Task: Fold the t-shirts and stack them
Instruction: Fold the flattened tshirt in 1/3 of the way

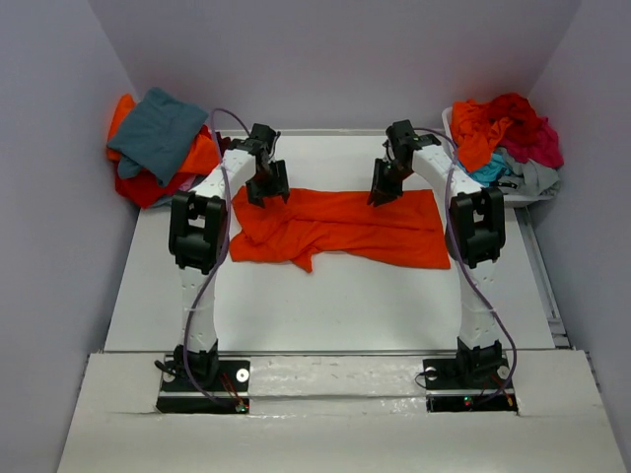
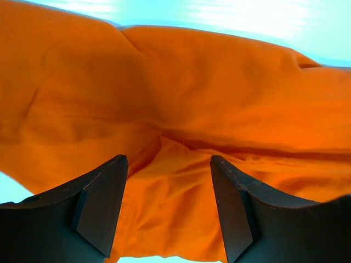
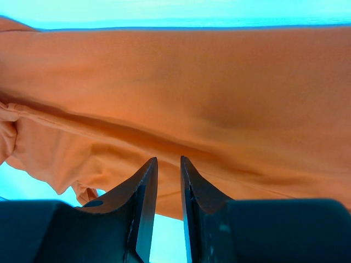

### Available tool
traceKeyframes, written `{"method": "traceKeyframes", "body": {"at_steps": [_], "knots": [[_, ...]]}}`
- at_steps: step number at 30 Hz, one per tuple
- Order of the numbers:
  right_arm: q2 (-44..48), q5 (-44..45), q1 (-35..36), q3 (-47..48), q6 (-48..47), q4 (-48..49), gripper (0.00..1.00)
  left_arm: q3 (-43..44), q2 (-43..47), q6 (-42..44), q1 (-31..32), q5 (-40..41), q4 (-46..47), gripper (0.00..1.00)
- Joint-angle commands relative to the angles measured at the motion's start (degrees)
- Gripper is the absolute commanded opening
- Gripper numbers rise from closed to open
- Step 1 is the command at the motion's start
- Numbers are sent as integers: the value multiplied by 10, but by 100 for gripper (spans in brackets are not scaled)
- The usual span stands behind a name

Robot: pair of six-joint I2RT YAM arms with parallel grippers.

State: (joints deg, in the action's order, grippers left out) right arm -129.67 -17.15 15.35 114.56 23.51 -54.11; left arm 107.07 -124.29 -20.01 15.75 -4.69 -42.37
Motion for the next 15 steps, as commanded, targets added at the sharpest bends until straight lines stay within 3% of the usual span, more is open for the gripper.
{"method": "traceKeyframes", "body": {"at_steps": [1,5,15], "knots": [[40,12,-1,2,-11,-6,29,30,-10,11,-4,-17,-22,72],[41,13,-1,-1,-10,-5,29,16,-3,13,-9,-19,-15,71],[42,12,-1,-9,-6,1,29,-3,18,15,-14,-27,-11,31]]}}
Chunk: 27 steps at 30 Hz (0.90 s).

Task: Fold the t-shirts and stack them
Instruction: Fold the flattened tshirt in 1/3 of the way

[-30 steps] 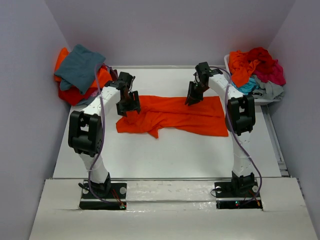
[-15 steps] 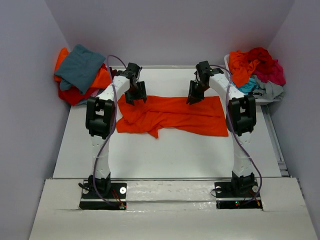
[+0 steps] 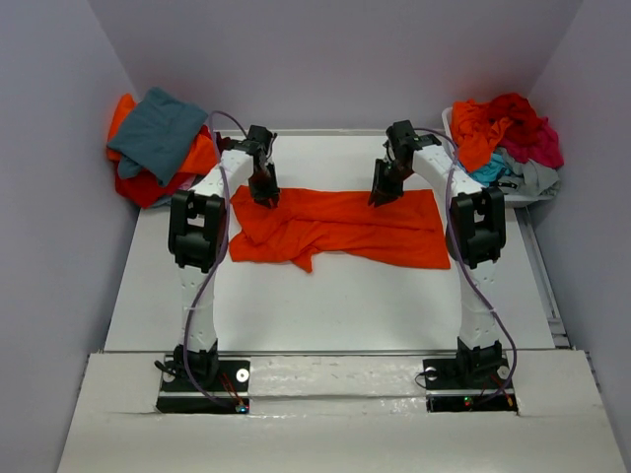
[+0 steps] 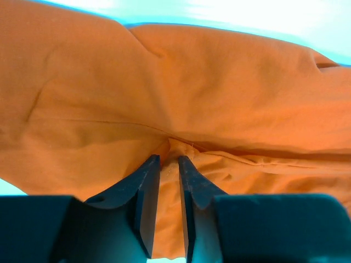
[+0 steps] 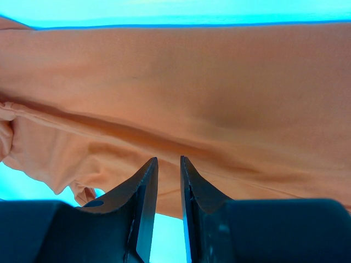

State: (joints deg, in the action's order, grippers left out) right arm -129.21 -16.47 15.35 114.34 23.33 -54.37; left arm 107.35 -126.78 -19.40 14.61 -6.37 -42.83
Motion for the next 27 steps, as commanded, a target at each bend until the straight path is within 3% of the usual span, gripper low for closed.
{"method": "traceKeyframes", "body": {"at_steps": [1,2,5,14,27], "knots": [[40,5,-1,-9,-3,5,29,-6,43,10,-3,-11,-8,30],[41,6,-1,-12,-2,7,29,-6,44,11,-3,-12,-9,24],[47,6,-1,-19,-1,10,29,-12,58,10,-3,-13,-9,23],[55,6,-1,-28,1,16,29,-37,110,16,-3,-33,-24,6],[58,1,-1,-38,6,21,29,-173,194,17,52,-89,-14,6]]}}
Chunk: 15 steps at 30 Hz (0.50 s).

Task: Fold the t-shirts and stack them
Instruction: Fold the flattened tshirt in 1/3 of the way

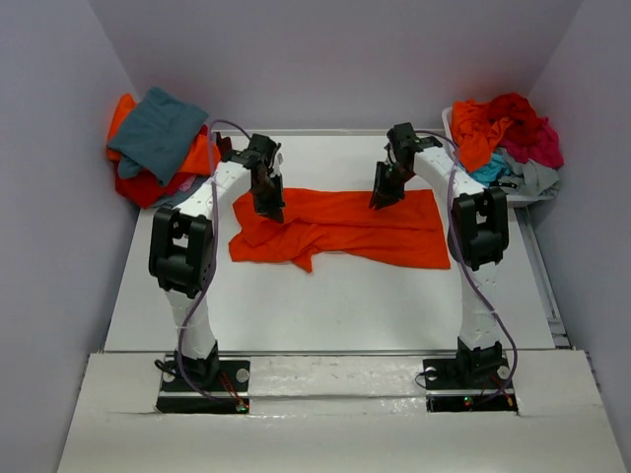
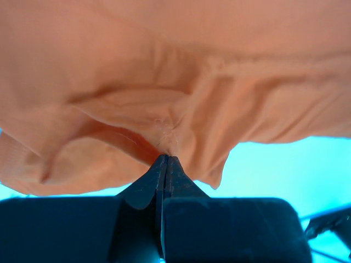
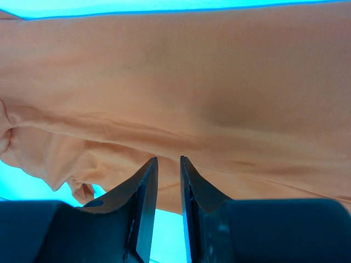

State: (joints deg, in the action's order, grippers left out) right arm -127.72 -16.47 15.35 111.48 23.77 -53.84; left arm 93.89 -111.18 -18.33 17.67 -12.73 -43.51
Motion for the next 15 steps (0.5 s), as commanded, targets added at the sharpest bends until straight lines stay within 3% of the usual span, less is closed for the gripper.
{"method": "traceKeyframes", "body": {"at_steps": [1,4,5,6,7,10,12,15], "knots": [[43,1,-1,-10,1,16,29,-60,46,6,31,-27,-2,6],[46,1,-1,-15,1,17,29,-99,58,1,47,-33,8,11],[48,1,-1,-17,1,18,29,-109,61,-2,53,-33,11,20],[48,1,-1,-19,1,18,29,-119,65,-5,54,-34,17,20],[50,0,-1,-22,1,18,29,-132,71,-7,60,-35,24,39],[60,0,-1,-28,0,16,29,-140,81,-14,60,-13,28,64],[68,3,-1,-36,0,16,29,-135,91,-17,60,1,30,73],[75,14,-1,-43,-2,15,29,-113,97,-18,60,32,28,77]]}}
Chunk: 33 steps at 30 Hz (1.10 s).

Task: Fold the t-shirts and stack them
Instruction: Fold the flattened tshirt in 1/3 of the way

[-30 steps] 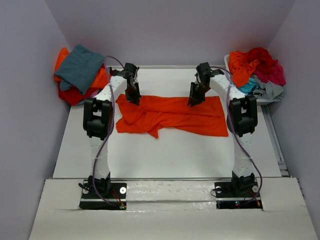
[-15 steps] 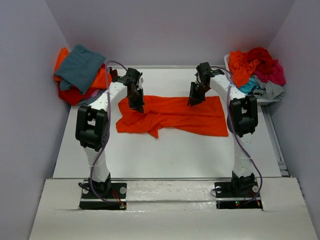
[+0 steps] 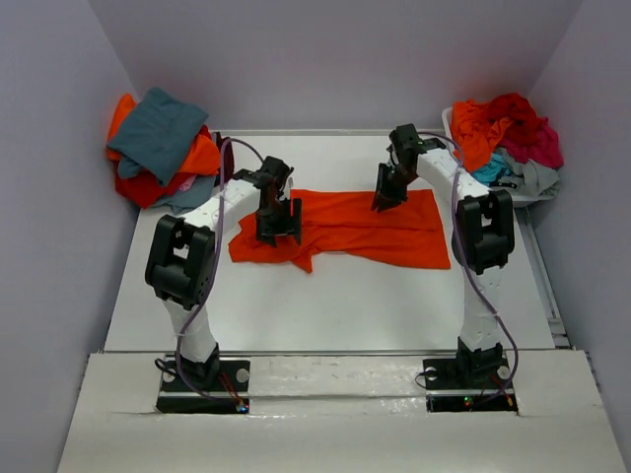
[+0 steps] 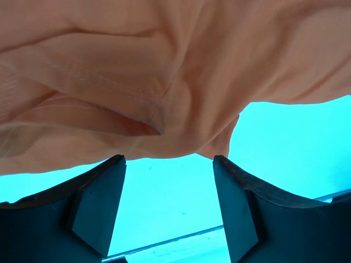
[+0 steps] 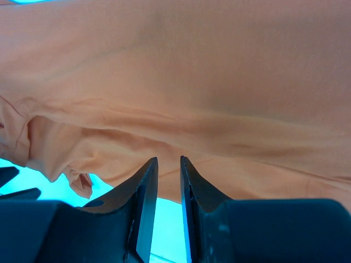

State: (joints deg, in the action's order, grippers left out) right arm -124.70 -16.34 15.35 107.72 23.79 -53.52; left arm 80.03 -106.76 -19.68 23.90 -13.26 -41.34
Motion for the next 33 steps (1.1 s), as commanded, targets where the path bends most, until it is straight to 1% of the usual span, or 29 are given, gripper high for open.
{"method": "traceKeyframes", "body": {"at_steps": [1,6,8,9,10,15,16,17,19,25,33], "knots": [[45,19,-1,-5,-2,11,29,34,52,-5,-3,54,6,77],[39,58,-1,11,10,14,29,111,44,-14,-3,104,9,77],[17,68,-1,34,21,-9,29,153,10,-15,-8,109,-1,77],[7,76,-1,65,25,-19,29,166,-4,-17,-8,112,-8,77],[-2,96,-1,79,29,-36,29,187,-27,-17,-15,111,-12,78],[-57,121,-15,171,38,-78,29,232,-85,-21,-59,103,-12,78],[-66,119,-27,200,41,-97,29,244,-105,-21,-68,98,-13,78],[-75,118,-32,212,47,-105,29,247,-113,-18,-84,95,-12,77],[-89,114,-44,229,51,-118,29,252,-131,-16,-98,92,-9,77],[-86,132,-56,202,64,-111,30,248,-152,-13,-133,88,0,77],[-95,147,-61,154,76,-106,29,276,-190,-11,-140,84,-8,77]]}}
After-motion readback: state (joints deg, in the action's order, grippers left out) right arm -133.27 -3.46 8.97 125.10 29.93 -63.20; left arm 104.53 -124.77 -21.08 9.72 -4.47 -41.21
